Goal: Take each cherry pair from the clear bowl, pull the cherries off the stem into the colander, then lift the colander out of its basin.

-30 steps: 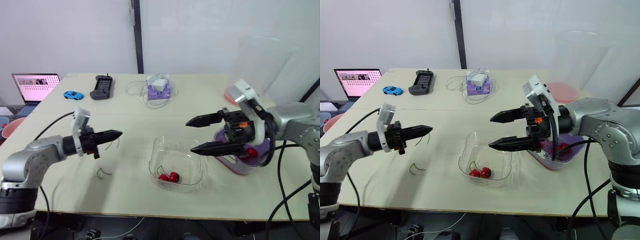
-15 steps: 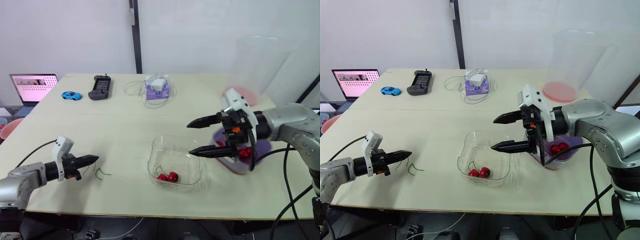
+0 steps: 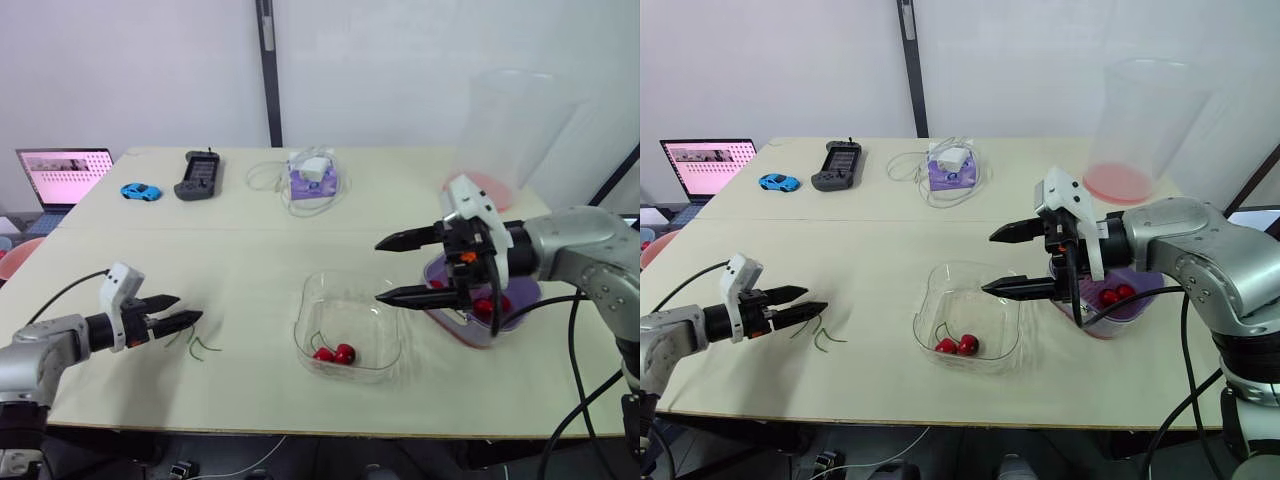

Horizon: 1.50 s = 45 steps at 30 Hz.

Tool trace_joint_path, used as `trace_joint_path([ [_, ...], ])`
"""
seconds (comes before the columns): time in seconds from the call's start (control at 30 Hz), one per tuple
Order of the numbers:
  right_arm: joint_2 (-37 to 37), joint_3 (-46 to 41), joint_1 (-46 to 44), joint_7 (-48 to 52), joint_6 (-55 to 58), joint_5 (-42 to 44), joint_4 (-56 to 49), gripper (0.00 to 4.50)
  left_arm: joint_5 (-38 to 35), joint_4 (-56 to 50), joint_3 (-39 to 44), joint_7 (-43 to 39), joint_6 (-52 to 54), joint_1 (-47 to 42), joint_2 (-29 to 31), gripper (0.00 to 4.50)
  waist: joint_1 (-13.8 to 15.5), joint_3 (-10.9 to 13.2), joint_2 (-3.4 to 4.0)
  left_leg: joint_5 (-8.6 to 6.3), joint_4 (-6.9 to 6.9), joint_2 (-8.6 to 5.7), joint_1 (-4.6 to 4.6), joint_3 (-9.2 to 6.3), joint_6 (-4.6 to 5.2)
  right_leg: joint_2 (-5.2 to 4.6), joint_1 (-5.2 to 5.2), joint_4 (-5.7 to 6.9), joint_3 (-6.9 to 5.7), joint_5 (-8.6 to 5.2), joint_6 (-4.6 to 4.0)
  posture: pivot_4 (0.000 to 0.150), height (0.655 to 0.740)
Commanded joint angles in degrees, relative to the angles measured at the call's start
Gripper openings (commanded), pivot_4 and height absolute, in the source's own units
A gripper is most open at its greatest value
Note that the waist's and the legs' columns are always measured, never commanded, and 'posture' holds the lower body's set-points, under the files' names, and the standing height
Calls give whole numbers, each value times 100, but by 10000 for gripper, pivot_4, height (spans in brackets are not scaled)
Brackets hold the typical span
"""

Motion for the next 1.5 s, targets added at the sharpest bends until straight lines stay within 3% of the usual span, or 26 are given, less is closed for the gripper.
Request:
trace_joint_path([
  [0.03, -35, -145, -140, -95, 139, 134, -162, 45000, -714, -782, 350, -343, 380, -428, 243, 44435, 7, 0, -1, 0, 1, 0, -2, 0, 0, -1, 0, 0, 0, 0, 0, 1500, 7332],
  [0.17, -118, -71, -89, -172, 291, 136, -437, 45000, -1099, -1400, 116, -784, 586, -867, 377, 44435, -5, 0, 0, 0, -3, -1, -2, 4, 0, -2, -1, -3, 1, 0, 0, 1500, 7332],
  [0.37, 36, 712, -241, -778, -102, -974, -691, 45000, -883, -2022, -529, -1114, 311, -1022, 398, 44435, -31, 0, 1, 0, -2, 1, 4, 6, 0, 6, -2, 1, 6, 0, 0, 1500, 7332],
  [0.67, 448, 2127, -1798, -591, 1845, -965, -181, 45000, -642, -2369, -633, -1186, -349, -711, 214, 44435, -13, 0, 2, 0, -2, 1, 0, 6, 0, 5, -8, 1, 8, 0, -1, 1500, 7332],
  [0.77, 566, 3082, -2024, -443, 2035, -1261, -162, 45000, -754, -2533, -527, -1131, -382, -567, 160, 44435, -8, 0, 1, 0, -2, 0, -1, 8, 0, 2, -9, 0, 9, 0, -1, 1500, 7332],
  [0.9, 914, 3735, -1927, -693, 1964, -1696, 94, 45000, -776, -2660, -427, -984, -426, -396, 124, 44435, -13, 0, 1, 0, 1, 0, -2, 6, 0, 2, -8, 1, 7, 0, -1, 1500, 7332],
  [1.33, 1517, 4352, -1285, -1307, 1860, -2375, 343, 45000, -863, -2947, -352, -834, -308, -80, 334, 44435, -17, -1, 0, 0, 1, 0, -5, 3, 0, 4, -14, 5, 7, 0, -1, 1500, 7332],
  [1.47, 1598, 4287, -1217, -1346, 1754, -2520, 516, 32098, -873, -2934, -369, -829, -313, -80, 354, 45000, -24, -1, 0, 0, 0, 0, -4, 3, 0, 4, -13, 5, 6, 0, -1, 1500, 7332],
  [1.5, 1608, 4270, -1217, -1343, 1722, -2558, 543, 25967, -865, -2920, -381, -830, -322, -88, 355, 45000, -24, -1, 0, 0, 0, 0, -4, 3, 0, 4, -13, 5, 6, 0, -1, 1500, 7332],
])
